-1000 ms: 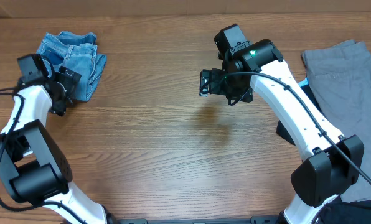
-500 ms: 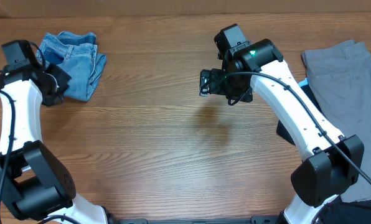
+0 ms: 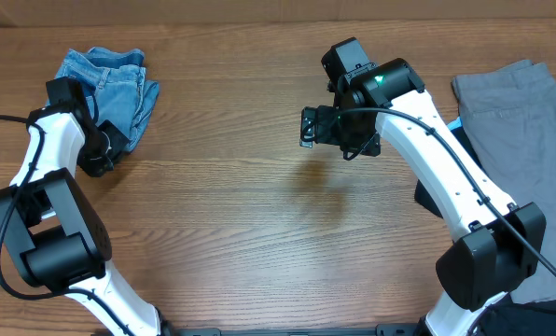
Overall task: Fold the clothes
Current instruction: 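Press and square the jeans bundle in the corner with the left gripper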
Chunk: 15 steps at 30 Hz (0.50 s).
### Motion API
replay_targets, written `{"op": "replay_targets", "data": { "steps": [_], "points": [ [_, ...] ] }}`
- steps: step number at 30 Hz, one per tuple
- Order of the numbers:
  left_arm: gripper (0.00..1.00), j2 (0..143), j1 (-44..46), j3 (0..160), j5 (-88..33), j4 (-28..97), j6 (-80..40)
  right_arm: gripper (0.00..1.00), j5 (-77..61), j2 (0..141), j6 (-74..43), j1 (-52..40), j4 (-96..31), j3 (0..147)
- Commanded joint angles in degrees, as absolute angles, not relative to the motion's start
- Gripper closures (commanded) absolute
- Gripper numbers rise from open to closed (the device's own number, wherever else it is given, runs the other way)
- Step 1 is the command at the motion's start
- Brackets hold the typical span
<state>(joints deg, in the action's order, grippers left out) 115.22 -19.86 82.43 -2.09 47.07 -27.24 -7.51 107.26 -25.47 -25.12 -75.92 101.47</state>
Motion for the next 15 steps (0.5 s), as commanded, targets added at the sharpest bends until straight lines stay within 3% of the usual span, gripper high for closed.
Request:
{"op": "replay_targets", "data": {
  "steps": [1, 12, 15],
  "points": [
    [0.96, 116.75, -19.75, 82.24, 1.43, 45.45, -27.9, 0.0, -7.81, 106.3, -25.69, -25.02, -75.85, 102.35],
    [0.94, 121.58, -19.86, 82.24, 2.07, 37.76, -28.34, 0.0, -7.79, 106.3, -25.69, -25.02, -75.99, 102.32],
    [0.9, 123.07, -19.75, 82.24, 1.89, 34.39, -30.24, 0.0, -7.79, 106.3, -25.69, -25.02, -76.25, 102.35]
  ]
}}
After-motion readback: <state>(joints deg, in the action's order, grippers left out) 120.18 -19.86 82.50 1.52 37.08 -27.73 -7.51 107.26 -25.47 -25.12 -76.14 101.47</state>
